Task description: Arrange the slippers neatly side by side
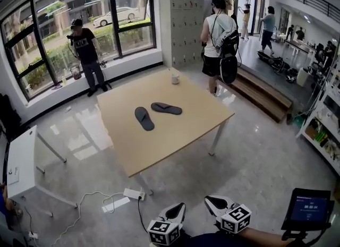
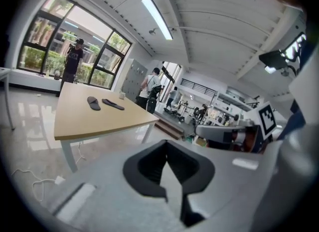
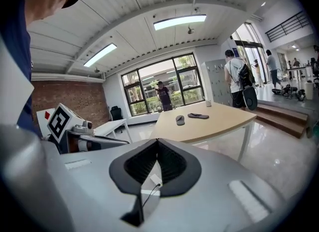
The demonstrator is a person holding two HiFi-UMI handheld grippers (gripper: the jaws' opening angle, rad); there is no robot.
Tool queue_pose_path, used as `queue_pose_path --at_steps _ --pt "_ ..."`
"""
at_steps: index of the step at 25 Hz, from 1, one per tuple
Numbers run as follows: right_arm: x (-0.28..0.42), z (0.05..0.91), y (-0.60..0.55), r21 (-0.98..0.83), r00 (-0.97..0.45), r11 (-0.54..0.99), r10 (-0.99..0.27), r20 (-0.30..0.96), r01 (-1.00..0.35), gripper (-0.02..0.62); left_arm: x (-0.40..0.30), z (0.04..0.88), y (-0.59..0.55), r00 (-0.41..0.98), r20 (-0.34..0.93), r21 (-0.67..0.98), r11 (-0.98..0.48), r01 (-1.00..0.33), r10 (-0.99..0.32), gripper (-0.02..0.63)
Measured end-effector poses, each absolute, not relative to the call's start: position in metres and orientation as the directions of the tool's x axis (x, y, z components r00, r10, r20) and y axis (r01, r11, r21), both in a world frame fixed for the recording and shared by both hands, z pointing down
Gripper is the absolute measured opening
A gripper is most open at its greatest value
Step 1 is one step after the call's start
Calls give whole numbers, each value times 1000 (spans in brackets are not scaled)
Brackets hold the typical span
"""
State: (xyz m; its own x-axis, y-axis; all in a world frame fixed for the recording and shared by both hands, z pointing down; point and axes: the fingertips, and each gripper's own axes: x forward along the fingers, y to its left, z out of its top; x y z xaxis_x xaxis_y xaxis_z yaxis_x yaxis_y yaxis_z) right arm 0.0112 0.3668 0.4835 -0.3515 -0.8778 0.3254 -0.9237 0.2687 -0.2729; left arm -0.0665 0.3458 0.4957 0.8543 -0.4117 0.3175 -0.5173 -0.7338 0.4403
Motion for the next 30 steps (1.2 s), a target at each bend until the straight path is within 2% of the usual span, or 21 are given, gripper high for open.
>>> queue_pose_path --at_steps 7,13,20,30 --pt "-8 482 343 -294 -371 278 -865 338 -915 11 -90 496 324 845 323 463 -708 -534 -426 5" --pt "-2 480 329 -326 -356 251 -878 319 -911 11 -84 500 319 850 341 451 -724 -522 -401 5" --pt "13 481 265 -340 -394 292 -874 284 -894 11 -77 503 257 816 359 410 -709 -574 -452 5" --pt "66 476 176 -344 -428 334 -869 247 -878 11 -21 497 173 792 370 367 -707 -605 -486 5"
